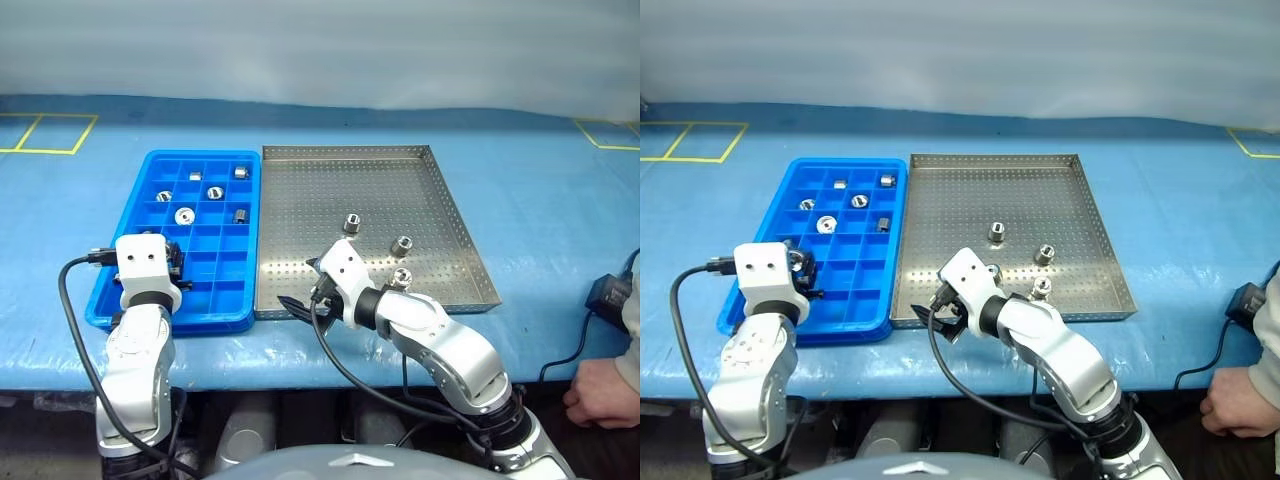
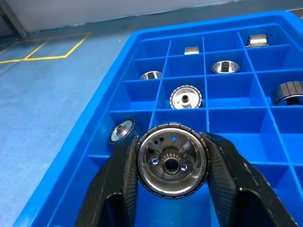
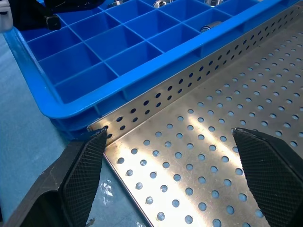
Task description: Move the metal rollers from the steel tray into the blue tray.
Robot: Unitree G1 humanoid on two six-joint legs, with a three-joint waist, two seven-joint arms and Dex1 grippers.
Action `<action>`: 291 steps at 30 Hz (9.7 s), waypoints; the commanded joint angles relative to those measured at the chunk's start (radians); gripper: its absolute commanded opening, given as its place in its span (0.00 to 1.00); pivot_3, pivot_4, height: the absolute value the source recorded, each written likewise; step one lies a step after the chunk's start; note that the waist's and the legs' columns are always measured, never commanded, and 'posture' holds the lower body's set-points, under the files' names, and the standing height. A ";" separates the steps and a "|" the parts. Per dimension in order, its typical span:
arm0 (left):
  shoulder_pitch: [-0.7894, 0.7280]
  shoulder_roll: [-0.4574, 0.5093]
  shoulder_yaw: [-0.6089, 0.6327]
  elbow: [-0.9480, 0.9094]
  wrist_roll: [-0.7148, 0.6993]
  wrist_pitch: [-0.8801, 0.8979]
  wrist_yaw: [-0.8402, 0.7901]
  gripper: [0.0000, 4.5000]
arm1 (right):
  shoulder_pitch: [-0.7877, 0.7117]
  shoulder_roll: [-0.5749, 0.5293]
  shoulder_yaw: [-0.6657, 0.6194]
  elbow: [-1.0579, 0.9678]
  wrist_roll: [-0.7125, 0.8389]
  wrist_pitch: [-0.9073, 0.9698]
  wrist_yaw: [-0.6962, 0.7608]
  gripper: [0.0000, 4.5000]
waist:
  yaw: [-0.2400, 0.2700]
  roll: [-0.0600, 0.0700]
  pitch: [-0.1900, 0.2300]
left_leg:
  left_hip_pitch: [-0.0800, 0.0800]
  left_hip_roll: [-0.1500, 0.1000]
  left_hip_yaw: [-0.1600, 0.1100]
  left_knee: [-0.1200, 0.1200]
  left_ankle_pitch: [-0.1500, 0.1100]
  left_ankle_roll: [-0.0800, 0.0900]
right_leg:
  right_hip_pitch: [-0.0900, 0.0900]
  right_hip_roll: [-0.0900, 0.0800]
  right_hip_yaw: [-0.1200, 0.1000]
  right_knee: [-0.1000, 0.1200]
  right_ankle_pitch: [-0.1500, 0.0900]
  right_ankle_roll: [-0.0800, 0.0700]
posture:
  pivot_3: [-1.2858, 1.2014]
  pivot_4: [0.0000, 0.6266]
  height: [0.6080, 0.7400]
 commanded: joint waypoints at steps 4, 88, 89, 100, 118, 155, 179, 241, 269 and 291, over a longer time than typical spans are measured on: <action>-0.012 -0.023 0.026 0.008 0.010 0.021 0.032 0.61 | 0.022 0.005 -0.022 -0.044 0.001 -0.014 -0.015 1.00 | -0.003 0.000 0.000 | 0.000 0.000 0.000 0.000 0.000 0.000 | 0.000 0.000 0.000 0.000 0.000 0.000 | 0.58 0.24 1.00; 0.002 -0.095 0.055 -0.238 0.092 0.002 0.134 0.38 | -0.157 0.146 0.086 0.158 -0.062 -0.101 0.057 1.00 | 0.041 0.000 0.000 | -0.001 -0.002 -0.002 0.000 0.000 0.000 | 0.000 -0.001 -0.001 -0.002 0.006 0.001 | 0.67 0.24 1.00; 0.040 -0.114 0.047 -0.255 0.102 0.005 0.147 0.38 | -0.162 0.148 0.095 0.165 -0.061 -0.106 0.069 1.00 | 0.051 0.000 0.000 | -0.001 -0.002 -0.002 0.000 0.000 0.000 | 0.001 -0.001 -0.001 -0.002 0.003 -0.001 | 0.67 0.24 1.00; 0.122 -0.191 0.084 -0.191 0.019 -0.015 0.136 0.38 | -0.146 0.156 0.123 0.172 -0.062 -0.116 0.105 1.00 | 0.106 0.000 0.000 | -0.002 0.001 -0.006 -0.001 0.001 -0.002 | 0.000 0.000 -0.008 -0.001 -0.002 -0.002 | 0.68 0.24 1.00; 0.048 -0.137 0.104 -0.089 -0.048 0.006 0.094 0.90 | -0.062 0.151 0.064 0.110 -0.074 -0.077 0.008 1.00 | 0.090 0.000 0.000 | -0.007 0.001 -0.009 0.000 0.001 -0.002 | -0.002 0.000 -0.012 -0.002 -0.002 -0.003 | 0.63 0.24 1.00; 0.073 0.167 -0.387 -0.100 -0.276 -0.175 -0.409 1.00 | -0.256 0.334 -0.538 0.529 -0.260 0.002 -0.618 1.00 | -0.039 0.008 0.003 | -0.007 0.001 -0.007 -0.002 0.001 -0.002 | -0.003 0.000 -0.009 0.000 0.002 -0.003 | 0.58 0.24 1.00; 0.091 0.098 -0.291 -0.121 -0.264 -0.188 -0.258 1.00 | -0.373 0.392 -0.342 0.441 -0.208 0.054 -0.419 0.38 | -0.033 0.013 0.004 | -0.006 0.001 -0.007 -0.002 0.001 -0.002 | -0.004 0.002 -0.009 0.000 0.000 0.000 | 0.62 0.24 1.00; 0.265 -0.023 -0.150 -0.184 -0.154 -0.243 -0.061 1.00 | -0.475 0.411 -0.213 0.696 -0.167 -0.180 -0.169 1.00 | 0.316 0.013 0.004 | -0.018 0.000 -0.005 -0.003 0.000 -0.008 | -0.016 0.005 -0.017 -0.001 -0.002 -0.002 | 0.67 0.24 1.00; 0.099 0.215 -0.373 -0.058 -0.314 -0.157 -0.416 1.00 | -0.044 0.267 -0.257 0.042 -0.160 0.441 -0.311 1.00 | -0.046 0.014 0.003 | -0.003 0.003 -0.010 -0.002 0.000 -0.007 | -0.001 0.004 -0.013 0.001 -0.006 -0.009 | 0.55 0.24 1.00; 0.118 0.206 -0.375 -0.056 -0.297 -0.161 -0.358 1.00 | -0.073 0.288 -0.216 0.160 -0.152 0.311 -0.286 0.29 | -0.040 0.014 0.003 | -0.003 0.003 -0.010 -0.002 0.000 -0.006 | -0.002 0.003 -0.011 0.001 -0.006 -0.008 | 0.58 0.24 1.00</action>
